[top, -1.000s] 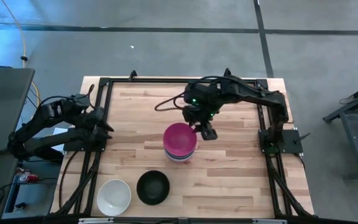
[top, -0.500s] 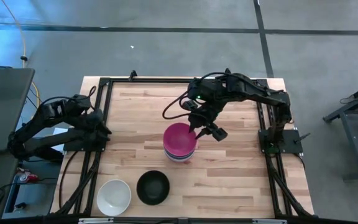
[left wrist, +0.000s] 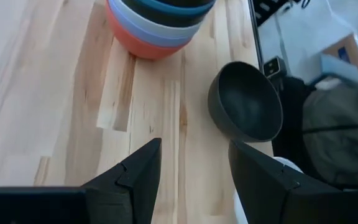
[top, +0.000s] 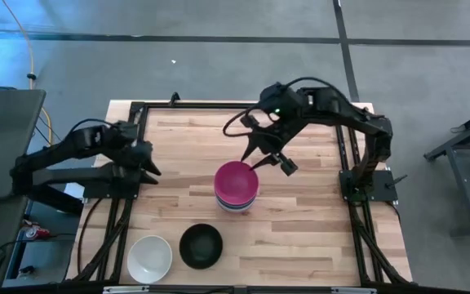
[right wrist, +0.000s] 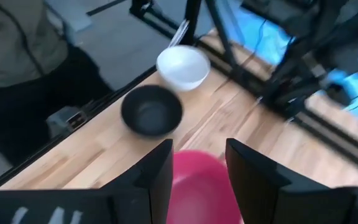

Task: Nest bowls inside each other
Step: Stack the black bowl on the pink bowl

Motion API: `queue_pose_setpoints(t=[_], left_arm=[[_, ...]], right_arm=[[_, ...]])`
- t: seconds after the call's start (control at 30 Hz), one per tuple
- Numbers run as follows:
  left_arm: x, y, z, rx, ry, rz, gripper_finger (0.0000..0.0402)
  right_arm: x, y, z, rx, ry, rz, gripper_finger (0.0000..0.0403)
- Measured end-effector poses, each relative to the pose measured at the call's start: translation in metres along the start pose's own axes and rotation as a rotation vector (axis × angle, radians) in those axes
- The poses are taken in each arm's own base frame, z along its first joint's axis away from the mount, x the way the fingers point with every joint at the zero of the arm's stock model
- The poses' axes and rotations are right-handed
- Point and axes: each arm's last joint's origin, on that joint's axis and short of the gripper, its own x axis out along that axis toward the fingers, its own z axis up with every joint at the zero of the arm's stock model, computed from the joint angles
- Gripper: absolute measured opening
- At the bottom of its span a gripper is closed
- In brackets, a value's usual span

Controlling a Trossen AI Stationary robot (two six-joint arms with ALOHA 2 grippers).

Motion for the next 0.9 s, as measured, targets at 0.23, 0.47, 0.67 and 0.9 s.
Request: queue_pose_setpoints(t=[0.23,0.47,0.67,0.9], left_arm=[[0.039,-0.009,0.023,0.123,0.11,-0.033,0.0174],[0.091,-0.027,0.032,0.223,0.24,-0.02,0.0174],[0.133,-0.042,0.031,0.276,0.275,0.013,0.0174],[0.165,-0.054,0.03,0.218,0.259,0.023,0.0174]], right_arm=[[-0.02,0.001,0.013,-0.049,-0.051,-0.179,0.014],[-0.033,-0.005,0.024,-0.013,-0.098,-0.413,0.014],[-0.036,-0.01,0.027,0.047,-0.092,-0.564,0.014],[-0.04,-0.015,0.027,0.146,-0.069,-0.734,0.014]])
